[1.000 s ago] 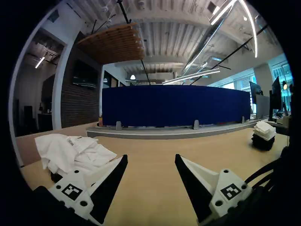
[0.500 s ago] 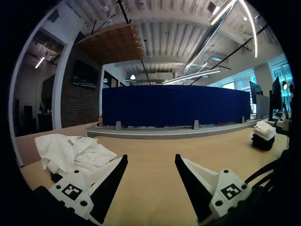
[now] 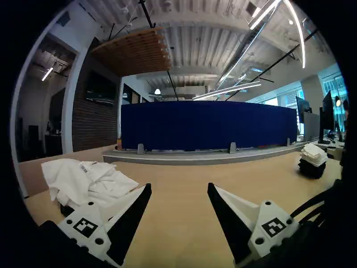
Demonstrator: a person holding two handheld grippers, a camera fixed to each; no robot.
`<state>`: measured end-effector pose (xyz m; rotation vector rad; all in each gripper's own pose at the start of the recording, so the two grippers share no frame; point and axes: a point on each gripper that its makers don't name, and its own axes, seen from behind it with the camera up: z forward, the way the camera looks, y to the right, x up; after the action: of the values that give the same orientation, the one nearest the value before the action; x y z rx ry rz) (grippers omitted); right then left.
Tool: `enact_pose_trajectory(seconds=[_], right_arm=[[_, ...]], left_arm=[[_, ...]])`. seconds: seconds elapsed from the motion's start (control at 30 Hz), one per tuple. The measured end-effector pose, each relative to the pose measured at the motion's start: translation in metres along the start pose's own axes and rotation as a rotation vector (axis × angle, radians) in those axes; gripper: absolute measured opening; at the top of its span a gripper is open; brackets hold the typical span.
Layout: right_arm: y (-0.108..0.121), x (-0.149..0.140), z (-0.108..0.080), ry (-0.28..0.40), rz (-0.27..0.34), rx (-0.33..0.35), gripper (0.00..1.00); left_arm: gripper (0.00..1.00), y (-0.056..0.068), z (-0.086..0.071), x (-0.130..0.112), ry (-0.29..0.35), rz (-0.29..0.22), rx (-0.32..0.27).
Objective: Fold towel
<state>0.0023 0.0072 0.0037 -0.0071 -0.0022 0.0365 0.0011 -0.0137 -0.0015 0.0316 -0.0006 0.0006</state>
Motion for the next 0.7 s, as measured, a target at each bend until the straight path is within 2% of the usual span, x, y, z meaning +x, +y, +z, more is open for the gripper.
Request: enact_pose_trajectory(seconds=[0.2,0.7], right_arm=[[-0.0055,-0.0019,-0.0004,0.001,-0.038,0.005,1.00],[-0.0066,-0.0031,-0.0035,0.002,-0.037,0.007,1.00]], left_arm=[[0.93,0.0002,0.0001,-0.0003,0.000,0.000,0.000],[0.93,0.0001,0.0000,0.0001,0.000,0.000,0.000]])
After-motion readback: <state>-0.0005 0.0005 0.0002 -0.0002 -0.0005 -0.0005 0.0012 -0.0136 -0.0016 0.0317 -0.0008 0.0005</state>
